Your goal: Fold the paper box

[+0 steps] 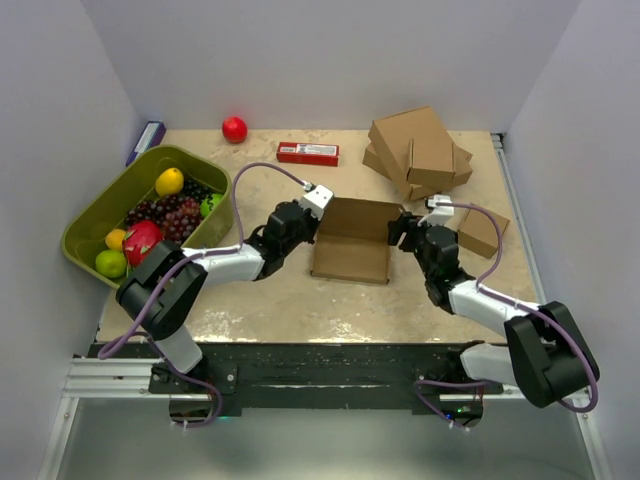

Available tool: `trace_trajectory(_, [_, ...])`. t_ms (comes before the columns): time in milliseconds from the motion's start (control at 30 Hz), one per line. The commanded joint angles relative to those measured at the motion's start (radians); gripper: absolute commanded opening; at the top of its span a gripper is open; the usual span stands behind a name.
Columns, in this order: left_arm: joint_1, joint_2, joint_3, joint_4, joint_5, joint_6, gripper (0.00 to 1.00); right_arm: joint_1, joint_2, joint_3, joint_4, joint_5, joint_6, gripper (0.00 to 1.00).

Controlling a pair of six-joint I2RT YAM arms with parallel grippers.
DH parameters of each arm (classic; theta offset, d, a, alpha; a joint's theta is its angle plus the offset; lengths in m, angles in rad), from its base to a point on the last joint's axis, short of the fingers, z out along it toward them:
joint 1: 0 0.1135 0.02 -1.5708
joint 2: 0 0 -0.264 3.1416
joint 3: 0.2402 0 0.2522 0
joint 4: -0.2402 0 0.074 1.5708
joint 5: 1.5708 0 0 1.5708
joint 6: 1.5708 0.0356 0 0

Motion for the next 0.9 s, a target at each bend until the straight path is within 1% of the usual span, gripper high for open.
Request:
trace_trajectory(0, [0.008,-0.005,0.024,0.004,0.013,0.048,0.00,-0.004,0.014,0.045,0.090,0.022,-0.033,0.66])
trace_trajectory(33, [0.008,-0.004,0.027,0.004,0.015,0.048,0.00,-0.004,0.019,0.049,0.092,0.020,-0.036,0.62])
trace_trajectory(100, [0.008,-0.005,0.033,-0.002,0.016,0.050,0.00,-0.003,0.028,0.062,0.099,0.020,-0.053,0.59])
trace_trajectory(133, [0.008,-0.004,0.038,-0.005,0.022,0.050,0.00,-0.004,0.037,0.065,0.102,0.020,-0.058,0.53])
trace_trajectory(167, [0.010,-0.004,0.038,-0.003,0.025,0.050,0.00,-0.004,0.040,0.066,0.104,0.018,-0.062,0.50])
trace_trajectory(233, [0.010,-0.002,0.043,-0.008,0.038,0.048,0.00,-0.004,0.051,0.071,0.112,0.015,-0.065,0.39])
trace_trajectory(267, [0.010,-0.002,0.041,-0.009,0.042,0.048,0.00,-0.003,0.057,0.077,0.113,0.015,-0.067,0.30])
trace_trajectory(333, [0.013,0.000,0.043,-0.009,0.053,0.045,0.00,-0.004,0.073,0.085,0.109,0.012,-0.067,0.22])
trace_trajectory(367, [0.013,0.000,0.043,-0.009,0.053,0.040,0.00,-0.004,0.079,0.091,0.107,0.012,-0.067,0.15])
trace_trajectory(400, [0.013,0.000,0.041,-0.008,0.053,0.037,0.00,-0.004,0.085,0.094,0.107,0.006,-0.067,0.14])
trace_trajectory(467, [0.017,-0.002,0.043,-0.012,0.059,0.027,0.00,-0.004,0.097,0.099,0.106,0.008,-0.069,0.15])
trace_trajectory(500, [0.017,-0.002,0.044,-0.015,0.061,0.022,0.00,-0.003,0.097,0.099,0.109,0.003,-0.070,0.09])
trace_trajectory(567, [0.026,-0.011,0.044,-0.019,0.067,0.002,0.01,-0.004,0.102,0.100,0.109,-0.003,-0.072,0.06])
trace_trajectory(600, [0.031,-0.016,0.043,-0.016,0.070,-0.006,0.09,-0.004,0.102,0.100,0.109,-0.005,-0.072,0.05])
trace_trajectory(667, [0.048,-0.034,0.027,0.006,0.090,-0.026,0.21,-0.002,0.109,0.105,0.107,-0.014,-0.076,0.01])
trace_trajectory(700, [0.056,-0.040,0.021,0.011,0.102,-0.033,0.30,-0.004,0.114,0.108,0.106,-0.017,-0.078,0.00])
trace_trajectory(733, [0.075,-0.046,0.010,0.018,0.137,-0.039,0.34,-0.003,0.117,0.108,0.106,-0.020,-0.078,0.00])
trace_trajectory(767, [0.086,-0.062,0.007,0.026,0.139,-0.067,0.38,-0.004,0.120,0.111,0.107,-0.024,-0.079,0.00])
trace_trajectory(800, [0.097,-0.068,0.003,0.027,0.172,-0.075,0.46,-0.003,0.123,0.111,0.107,-0.026,-0.081,0.00])
trace_trajectory(867, [0.134,-0.086,-0.008,0.035,0.226,-0.095,0.51,-0.002,0.125,0.109,0.110,-0.034,-0.082,0.00])
